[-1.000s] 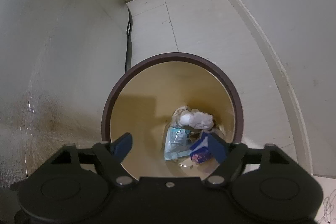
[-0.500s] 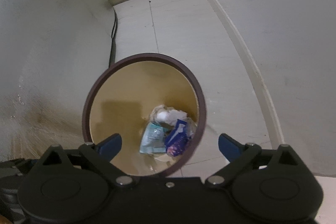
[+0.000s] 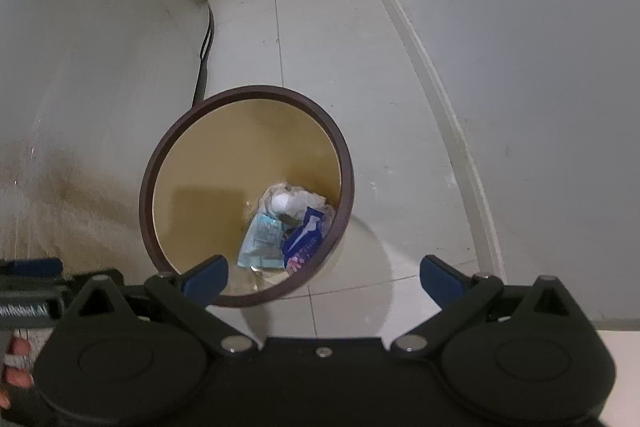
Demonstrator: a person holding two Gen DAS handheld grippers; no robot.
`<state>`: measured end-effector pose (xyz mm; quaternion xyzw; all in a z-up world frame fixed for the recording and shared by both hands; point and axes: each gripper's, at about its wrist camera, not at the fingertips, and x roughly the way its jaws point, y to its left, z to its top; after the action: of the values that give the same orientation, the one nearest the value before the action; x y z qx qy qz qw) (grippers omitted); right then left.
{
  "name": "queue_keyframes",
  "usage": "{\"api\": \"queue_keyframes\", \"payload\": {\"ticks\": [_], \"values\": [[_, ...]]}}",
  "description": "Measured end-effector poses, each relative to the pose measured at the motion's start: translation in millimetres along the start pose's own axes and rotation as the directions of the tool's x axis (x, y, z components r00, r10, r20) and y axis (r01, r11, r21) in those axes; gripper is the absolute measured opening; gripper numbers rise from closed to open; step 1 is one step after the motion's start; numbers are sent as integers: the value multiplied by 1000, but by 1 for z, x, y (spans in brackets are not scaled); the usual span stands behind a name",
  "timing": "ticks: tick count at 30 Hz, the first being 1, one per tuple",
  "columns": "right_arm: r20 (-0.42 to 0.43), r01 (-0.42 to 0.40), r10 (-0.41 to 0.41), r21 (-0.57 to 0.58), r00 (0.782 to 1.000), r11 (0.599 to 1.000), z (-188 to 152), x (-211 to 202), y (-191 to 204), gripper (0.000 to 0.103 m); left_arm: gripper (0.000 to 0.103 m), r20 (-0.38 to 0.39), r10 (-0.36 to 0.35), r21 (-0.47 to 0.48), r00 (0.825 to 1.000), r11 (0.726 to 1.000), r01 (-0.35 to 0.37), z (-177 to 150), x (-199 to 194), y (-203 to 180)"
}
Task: Collect trash
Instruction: 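Raise both open tools from the bin and move back to the table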
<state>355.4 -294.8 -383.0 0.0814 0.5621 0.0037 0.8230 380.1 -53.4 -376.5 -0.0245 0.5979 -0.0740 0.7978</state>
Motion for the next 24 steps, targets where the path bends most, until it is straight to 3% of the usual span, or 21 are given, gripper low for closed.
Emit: {"api": "queue_keyframes", "payload": {"ticks": [24], "values": [[89, 40, -33, -75, 995, 996, -23, -94, 24, 103, 103, 122, -9, -26, 993, 1000, 13, -46, -95, 7]]}}
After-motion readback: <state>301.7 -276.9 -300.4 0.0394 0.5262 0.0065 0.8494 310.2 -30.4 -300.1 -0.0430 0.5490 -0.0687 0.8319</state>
